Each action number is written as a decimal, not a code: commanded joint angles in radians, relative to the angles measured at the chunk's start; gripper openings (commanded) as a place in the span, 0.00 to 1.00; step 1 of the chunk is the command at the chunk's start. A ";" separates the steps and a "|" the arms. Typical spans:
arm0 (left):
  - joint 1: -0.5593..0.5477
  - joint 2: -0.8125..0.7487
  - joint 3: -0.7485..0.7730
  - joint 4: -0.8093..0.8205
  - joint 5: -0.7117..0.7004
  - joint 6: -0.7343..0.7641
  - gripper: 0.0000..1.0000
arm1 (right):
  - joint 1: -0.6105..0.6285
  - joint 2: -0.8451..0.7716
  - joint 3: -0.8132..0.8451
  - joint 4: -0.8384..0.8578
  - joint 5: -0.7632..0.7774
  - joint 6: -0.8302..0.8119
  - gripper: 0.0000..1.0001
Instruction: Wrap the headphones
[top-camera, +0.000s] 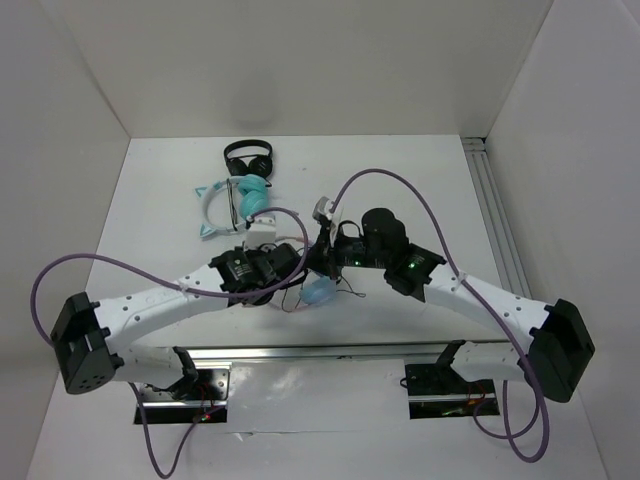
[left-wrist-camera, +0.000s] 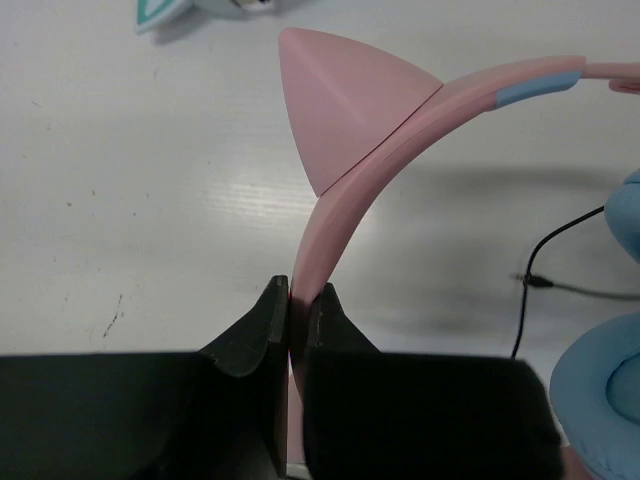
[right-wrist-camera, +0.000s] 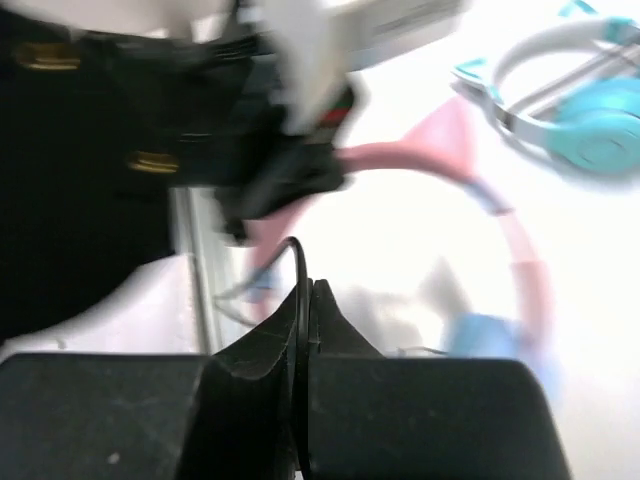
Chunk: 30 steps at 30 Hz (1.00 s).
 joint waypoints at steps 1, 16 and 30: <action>-0.022 -0.106 -0.049 0.068 0.061 0.041 0.00 | -0.030 -0.062 0.026 -0.078 0.044 -0.064 0.00; -0.232 -0.387 -0.116 0.108 0.572 0.382 0.00 | -0.231 -0.009 0.035 -0.107 0.102 -0.097 0.00; -0.232 -0.427 0.048 -0.150 0.456 0.241 0.00 | -0.343 0.013 -0.037 -0.021 0.171 -0.026 0.00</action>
